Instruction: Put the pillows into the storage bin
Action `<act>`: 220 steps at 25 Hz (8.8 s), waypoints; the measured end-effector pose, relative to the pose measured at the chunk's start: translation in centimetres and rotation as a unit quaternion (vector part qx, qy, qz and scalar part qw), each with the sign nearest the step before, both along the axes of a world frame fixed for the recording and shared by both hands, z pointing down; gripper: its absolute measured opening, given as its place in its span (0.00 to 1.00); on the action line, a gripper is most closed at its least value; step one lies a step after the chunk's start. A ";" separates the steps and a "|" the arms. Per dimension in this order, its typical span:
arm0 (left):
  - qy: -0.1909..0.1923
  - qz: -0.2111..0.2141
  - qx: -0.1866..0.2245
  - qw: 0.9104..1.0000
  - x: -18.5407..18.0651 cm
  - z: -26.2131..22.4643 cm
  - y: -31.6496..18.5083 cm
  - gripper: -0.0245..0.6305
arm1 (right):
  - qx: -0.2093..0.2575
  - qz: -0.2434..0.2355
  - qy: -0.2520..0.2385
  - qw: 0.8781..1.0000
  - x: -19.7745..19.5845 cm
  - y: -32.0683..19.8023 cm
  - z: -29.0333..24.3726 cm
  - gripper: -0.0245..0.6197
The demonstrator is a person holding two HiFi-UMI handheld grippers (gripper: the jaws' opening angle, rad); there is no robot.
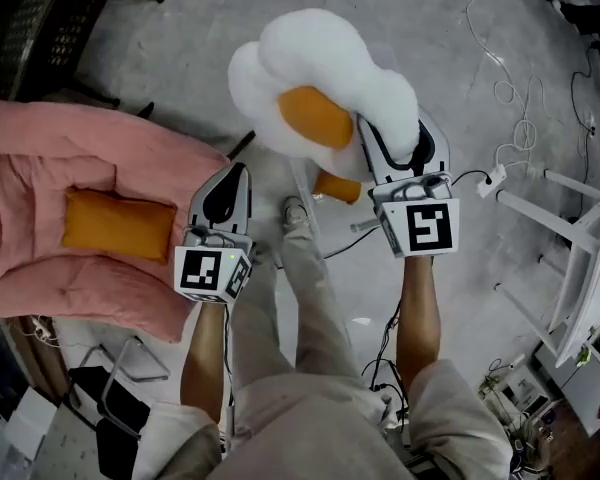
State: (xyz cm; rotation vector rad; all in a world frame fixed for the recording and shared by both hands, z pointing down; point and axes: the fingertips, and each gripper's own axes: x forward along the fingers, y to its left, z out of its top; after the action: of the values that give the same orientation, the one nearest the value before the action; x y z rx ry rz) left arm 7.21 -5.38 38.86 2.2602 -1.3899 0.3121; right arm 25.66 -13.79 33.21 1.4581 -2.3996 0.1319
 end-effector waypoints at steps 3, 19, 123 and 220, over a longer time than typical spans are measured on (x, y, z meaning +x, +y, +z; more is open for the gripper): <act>0.002 0.023 -0.008 1.000 2.7 1.4 -0.3 0.06 | -0.024 0.038 0.032 0.998 4.7 0.6 3.1 0.38; -0.001 0.052 -0.041 0.998 6.3 6.0 -0.1 0.06 | -0.266 0.076 0.106 0.955 9.8 6.4 31.5 0.40; 0.019 -0.408 -0.039 0.912 -46.6 7.3 31.4 0.06 | -0.289 -0.496 0.035 0.818 -63.8 31.6 29.9 0.62; -0.014 -0.123 -0.024 0.992 -13.9 -2.8 5.1 0.06 | -0.173 -0.058 -0.029 0.983 -10.5 7.6 9.8 0.15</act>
State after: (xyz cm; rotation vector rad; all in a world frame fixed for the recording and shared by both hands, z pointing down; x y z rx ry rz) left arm -6.72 -0.32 36.02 2.0264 -1.6362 0.2908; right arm 15.13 -6.19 43.05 1.1673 -2.3517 0.5391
